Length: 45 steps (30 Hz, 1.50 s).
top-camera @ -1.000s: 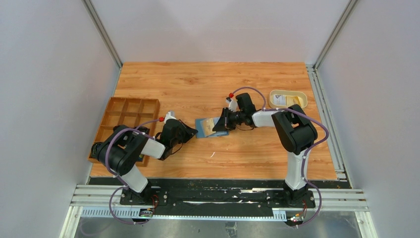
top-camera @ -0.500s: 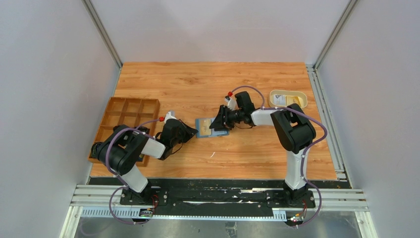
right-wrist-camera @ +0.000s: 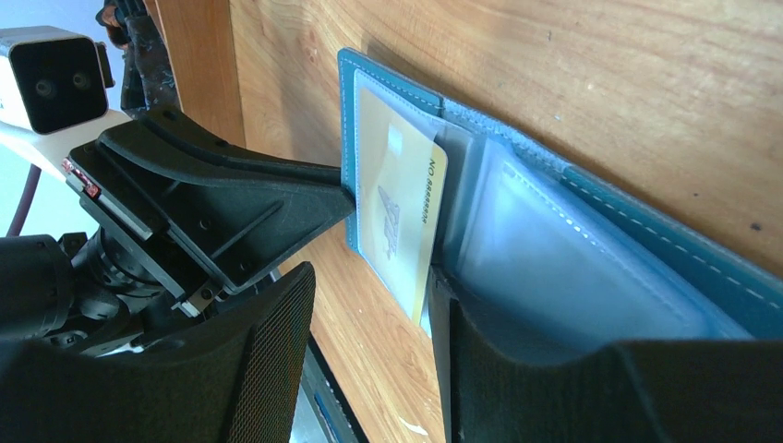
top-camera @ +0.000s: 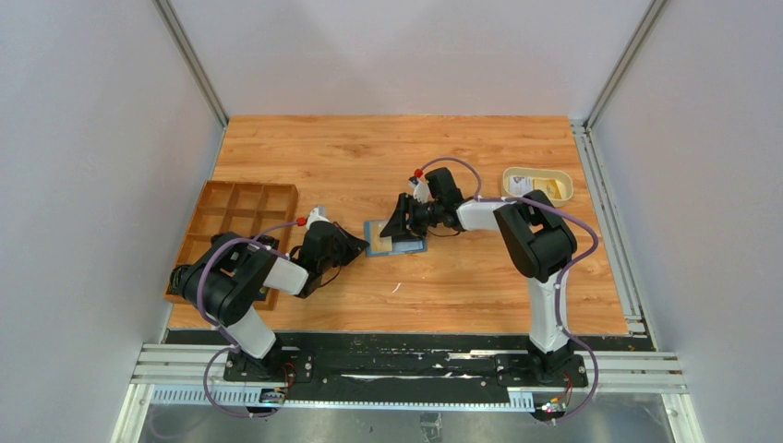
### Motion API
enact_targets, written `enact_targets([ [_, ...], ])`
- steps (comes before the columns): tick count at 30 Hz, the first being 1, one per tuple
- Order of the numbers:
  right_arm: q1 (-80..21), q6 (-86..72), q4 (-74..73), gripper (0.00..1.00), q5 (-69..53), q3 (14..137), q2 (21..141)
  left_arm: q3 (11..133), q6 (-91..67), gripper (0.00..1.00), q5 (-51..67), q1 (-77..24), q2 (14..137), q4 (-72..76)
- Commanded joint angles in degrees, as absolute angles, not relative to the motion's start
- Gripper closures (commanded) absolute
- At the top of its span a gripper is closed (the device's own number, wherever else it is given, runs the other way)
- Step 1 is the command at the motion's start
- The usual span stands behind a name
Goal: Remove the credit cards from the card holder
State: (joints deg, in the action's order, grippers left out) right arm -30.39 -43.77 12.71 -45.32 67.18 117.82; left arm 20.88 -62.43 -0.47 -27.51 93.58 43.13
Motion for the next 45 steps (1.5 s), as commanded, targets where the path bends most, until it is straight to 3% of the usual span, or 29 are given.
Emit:
enact_targets([
  [1,-32.2,-44.7,10.8,0.47,-44.4,67.4,119.3,20.4,-60.2,1.00,-2.5,-27.7,95.4,35.9],
  [12,-33.7,-49.5,20.0,0.48,-49.6,68.8,118.4,20.3,-60.0,1.00,-2.5,-27.7,95.1,35.7],
  [34,-26.8,-44.9,15.6,0.53,-50.1,63.6,115.1,20.2,-59.4,1.00,-2.3,-27.7,95.4,35.2],
  [36,-26.1,-44.6,15.8,0.61,-50.1,62.9,115.0,20.2,-59.4,1.00,-2.3,-27.6,95.5,35.2],
  [40,-24.8,-43.8,15.8,0.92,-50.6,61.5,114.9,20.5,-59.4,1.00,-2.1,-27.8,95.8,35.2],
  [45,-20.6,-36.8,6.5,1.00,-49.1,60.6,110.9,20.6,-59.3,1.00,-1.9,-27.8,95.8,35.2],
])
